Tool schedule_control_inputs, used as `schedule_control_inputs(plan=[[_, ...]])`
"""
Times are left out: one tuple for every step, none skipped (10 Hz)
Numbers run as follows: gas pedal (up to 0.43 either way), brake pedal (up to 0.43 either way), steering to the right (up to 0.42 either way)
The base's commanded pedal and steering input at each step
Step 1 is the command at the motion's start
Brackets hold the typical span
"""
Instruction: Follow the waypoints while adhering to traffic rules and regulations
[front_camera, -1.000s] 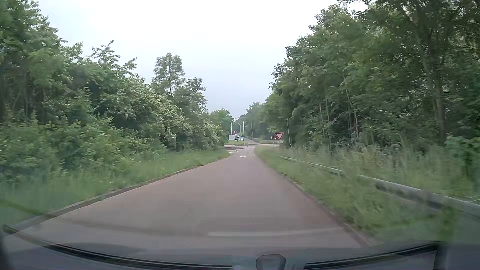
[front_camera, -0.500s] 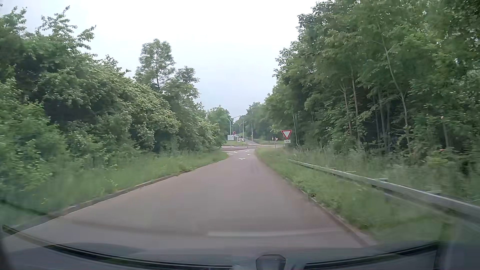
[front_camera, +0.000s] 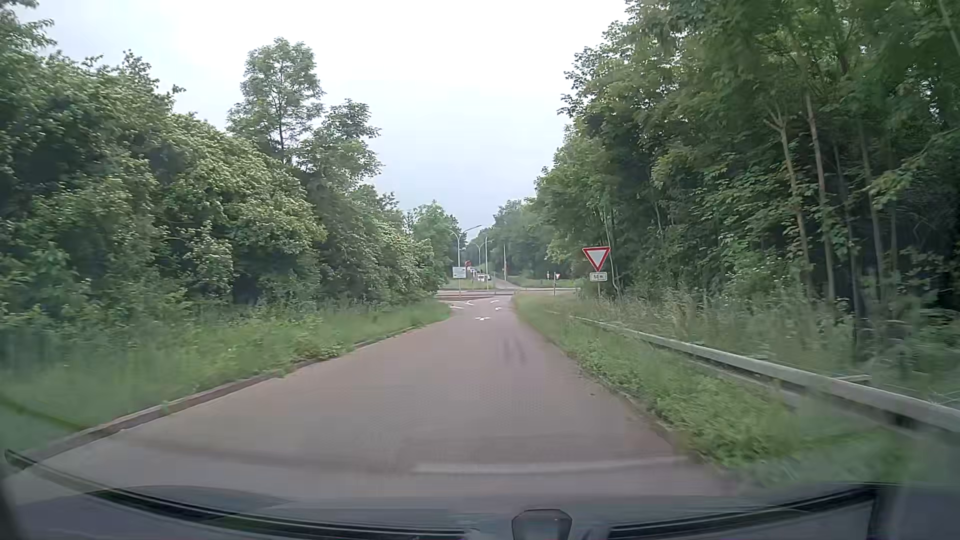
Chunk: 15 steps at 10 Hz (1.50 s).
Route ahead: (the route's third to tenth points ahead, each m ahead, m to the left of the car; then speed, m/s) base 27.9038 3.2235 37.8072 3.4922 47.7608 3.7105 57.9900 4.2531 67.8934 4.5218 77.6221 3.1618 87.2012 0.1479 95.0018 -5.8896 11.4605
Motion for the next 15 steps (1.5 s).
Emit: schedule_control_inputs(plan=[[0.0, 0.055, -0.002], [0.0, 0.018, -0.002], [0.0, 0.0, -0.002], [0.0, 0.0, -0.002], [0.0, 0.0, -0.002], [0.0, 0.0, -0.002], [0.0, 0.0, -0.002], [0.0, 0.0, -0.002], [0.0, 0.024, -0.002], [0.0, 0.055, -0.002], [0.0, 0.061, -0.002], [0.0, 0.085, -0.002], [0.0, 0.098, -0.002], [0.0, 0.122, -0.001], [0.0, 0.128, -0.001]])
